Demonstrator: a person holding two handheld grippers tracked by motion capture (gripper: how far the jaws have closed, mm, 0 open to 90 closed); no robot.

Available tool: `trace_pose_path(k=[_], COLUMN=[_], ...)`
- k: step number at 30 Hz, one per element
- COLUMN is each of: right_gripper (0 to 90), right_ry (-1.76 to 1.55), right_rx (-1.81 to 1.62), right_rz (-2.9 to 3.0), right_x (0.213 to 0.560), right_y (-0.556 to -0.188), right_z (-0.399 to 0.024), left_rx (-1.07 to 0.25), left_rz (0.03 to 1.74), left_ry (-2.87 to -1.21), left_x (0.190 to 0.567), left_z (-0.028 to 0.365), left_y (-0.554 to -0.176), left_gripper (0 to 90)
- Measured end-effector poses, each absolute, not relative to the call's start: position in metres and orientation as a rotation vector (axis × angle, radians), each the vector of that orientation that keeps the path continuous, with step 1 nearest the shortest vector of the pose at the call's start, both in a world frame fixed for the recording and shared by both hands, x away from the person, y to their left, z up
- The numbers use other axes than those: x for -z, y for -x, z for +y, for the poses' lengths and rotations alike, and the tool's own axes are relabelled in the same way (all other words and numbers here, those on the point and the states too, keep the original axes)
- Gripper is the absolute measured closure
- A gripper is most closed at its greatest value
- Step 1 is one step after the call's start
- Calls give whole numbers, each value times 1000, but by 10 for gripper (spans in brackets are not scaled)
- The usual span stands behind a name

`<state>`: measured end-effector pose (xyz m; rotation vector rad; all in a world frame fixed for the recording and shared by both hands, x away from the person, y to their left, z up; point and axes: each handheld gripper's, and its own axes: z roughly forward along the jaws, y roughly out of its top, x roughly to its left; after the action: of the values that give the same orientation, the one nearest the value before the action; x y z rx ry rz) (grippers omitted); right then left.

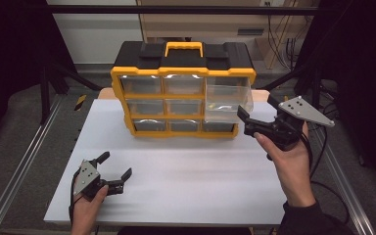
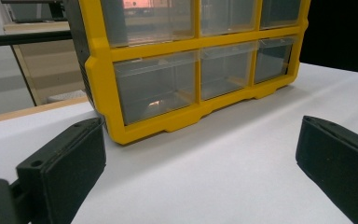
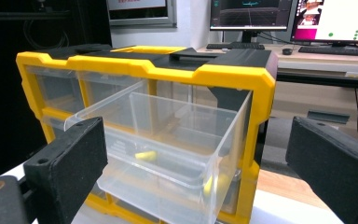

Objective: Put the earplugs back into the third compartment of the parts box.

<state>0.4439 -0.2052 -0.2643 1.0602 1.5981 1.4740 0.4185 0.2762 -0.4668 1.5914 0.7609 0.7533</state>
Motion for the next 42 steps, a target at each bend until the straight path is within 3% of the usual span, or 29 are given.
trace_pose_path(k=[34,42], right_gripper=[65,153], right_ry=[-1113,-1145], right_rx=[-1453,-1447], right_rz=[1703,1721], right_x=[312,320], right_y=[-433,-430], right_z=[-213,-215], left_rx=[-755,-759], left_rz=[759,757], left_ry=[-1584,-1587], left_x=[466,466], left_z=[276,276], left_y=[-418,-418], left_gripper=[10,10])
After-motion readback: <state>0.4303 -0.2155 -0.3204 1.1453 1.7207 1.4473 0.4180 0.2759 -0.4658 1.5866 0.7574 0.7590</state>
